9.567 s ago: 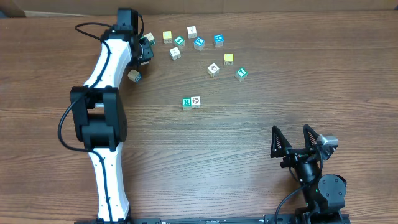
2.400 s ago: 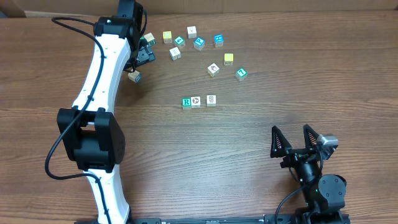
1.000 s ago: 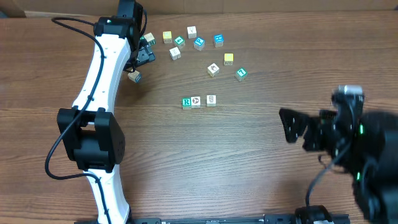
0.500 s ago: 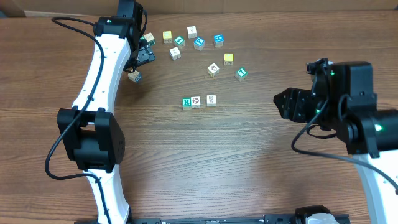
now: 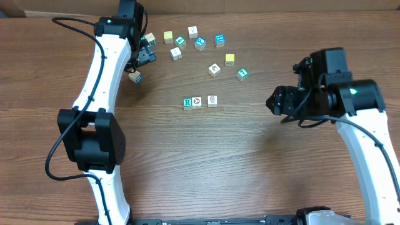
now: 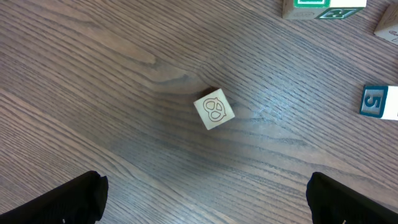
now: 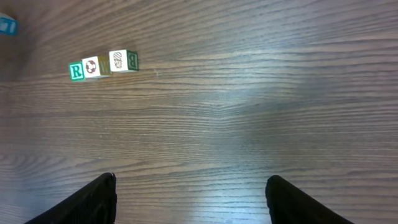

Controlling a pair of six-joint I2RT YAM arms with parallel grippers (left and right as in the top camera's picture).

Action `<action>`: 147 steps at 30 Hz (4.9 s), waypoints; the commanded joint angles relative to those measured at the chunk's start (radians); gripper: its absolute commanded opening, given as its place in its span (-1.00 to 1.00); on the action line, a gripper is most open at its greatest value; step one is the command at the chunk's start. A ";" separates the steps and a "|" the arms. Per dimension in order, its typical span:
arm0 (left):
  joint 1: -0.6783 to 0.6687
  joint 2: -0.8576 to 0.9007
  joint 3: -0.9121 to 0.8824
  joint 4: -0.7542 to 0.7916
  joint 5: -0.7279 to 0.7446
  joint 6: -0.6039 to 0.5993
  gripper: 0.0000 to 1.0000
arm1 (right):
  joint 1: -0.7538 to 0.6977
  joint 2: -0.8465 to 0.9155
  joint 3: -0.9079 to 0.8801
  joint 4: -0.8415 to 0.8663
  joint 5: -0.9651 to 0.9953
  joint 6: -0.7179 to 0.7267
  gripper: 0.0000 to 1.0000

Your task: Form a horizontal line

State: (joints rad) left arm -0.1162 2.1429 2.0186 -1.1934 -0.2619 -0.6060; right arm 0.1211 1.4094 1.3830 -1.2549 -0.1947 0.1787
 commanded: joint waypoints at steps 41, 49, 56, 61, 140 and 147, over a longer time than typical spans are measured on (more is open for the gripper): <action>-0.001 -0.023 0.019 -0.002 0.004 0.008 1.00 | 0.228 0.413 0.018 0.382 0.172 0.188 -0.85; -0.001 -0.023 0.019 -0.002 0.004 0.008 0.99 | 0.225 0.413 0.008 0.390 0.183 0.188 -0.85; -0.001 -0.023 0.019 -0.002 0.004 0.008 1.00 | 0.181 0.413 0.008 0.385 0.187 0.188 -0.91; -0.001 -0.023 0.019 -0.002 0.004 0.008 1.00 | 0.151 0.413 -0.010 0.374 0.187 0.188 -0.90; -0.001 -0.023 0.019 -0.002 0.004 0.008 1.00 | 0.301 0.551 -0.199 0.867 0.149 0.323 -0.93; -0.001 -0.023 0.019 -0.002 0.004 0.008 1.00 | 0.301 0.551 -0.199 0.869 0.092 0.323 -0.93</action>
State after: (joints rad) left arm -0.1162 2.1429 2.0186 -1.1934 -0.2619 -0.6060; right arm 0.4194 1.9564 1.1889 -0.3912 -0.0650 0.4976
